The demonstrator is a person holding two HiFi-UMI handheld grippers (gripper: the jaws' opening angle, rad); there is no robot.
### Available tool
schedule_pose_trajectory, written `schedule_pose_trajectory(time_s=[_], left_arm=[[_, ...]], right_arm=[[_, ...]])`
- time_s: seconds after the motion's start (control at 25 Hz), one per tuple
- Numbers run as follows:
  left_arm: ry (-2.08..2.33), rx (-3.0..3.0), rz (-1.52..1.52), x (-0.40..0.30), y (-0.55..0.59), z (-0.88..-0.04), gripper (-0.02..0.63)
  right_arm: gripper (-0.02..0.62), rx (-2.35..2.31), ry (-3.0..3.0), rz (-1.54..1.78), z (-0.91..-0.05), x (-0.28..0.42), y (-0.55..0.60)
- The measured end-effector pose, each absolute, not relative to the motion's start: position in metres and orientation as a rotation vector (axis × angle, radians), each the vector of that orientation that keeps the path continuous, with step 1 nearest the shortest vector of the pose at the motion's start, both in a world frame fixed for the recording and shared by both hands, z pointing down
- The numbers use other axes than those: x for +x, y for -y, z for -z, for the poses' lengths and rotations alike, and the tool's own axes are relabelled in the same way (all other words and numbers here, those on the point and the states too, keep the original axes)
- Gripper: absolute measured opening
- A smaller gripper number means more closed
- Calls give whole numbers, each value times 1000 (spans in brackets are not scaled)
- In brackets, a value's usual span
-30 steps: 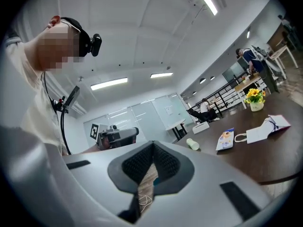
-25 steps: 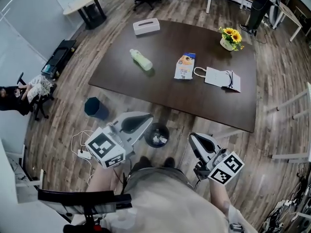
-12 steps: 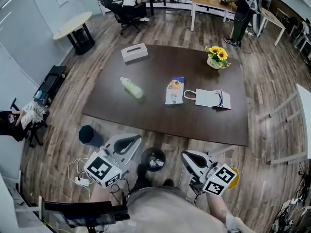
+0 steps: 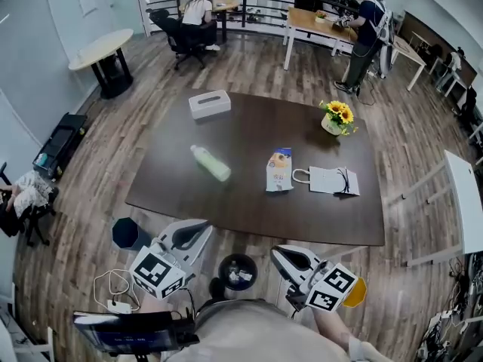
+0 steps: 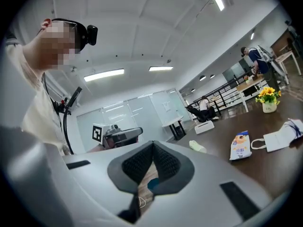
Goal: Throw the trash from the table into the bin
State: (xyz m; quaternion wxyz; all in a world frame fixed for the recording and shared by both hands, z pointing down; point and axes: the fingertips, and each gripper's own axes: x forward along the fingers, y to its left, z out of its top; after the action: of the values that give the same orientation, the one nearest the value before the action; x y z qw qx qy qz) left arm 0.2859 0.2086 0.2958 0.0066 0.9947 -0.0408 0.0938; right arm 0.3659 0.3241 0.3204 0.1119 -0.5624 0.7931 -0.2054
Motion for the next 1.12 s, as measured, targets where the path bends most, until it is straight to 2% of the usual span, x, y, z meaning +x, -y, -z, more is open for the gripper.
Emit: schedule_pose_trajectory(time_s=[0.28,0.56,0.88,1.12], left_arm=[[108,3092,-313,250,-130,-311,14],[126,3077,-352,250,-90,-324,14],[190,3136,-452,298,-93,-316,14],[277,3155,-580,339,-101,-324,14]], right_arm=[[14,-1796,-2282,636,-330,330,-261],[14,-1795,-2284,728,-340,325,-227],[14,-1703,-2267,679,-334,382,-226],[14,-1590,-2281,774,-358,430,-238]])
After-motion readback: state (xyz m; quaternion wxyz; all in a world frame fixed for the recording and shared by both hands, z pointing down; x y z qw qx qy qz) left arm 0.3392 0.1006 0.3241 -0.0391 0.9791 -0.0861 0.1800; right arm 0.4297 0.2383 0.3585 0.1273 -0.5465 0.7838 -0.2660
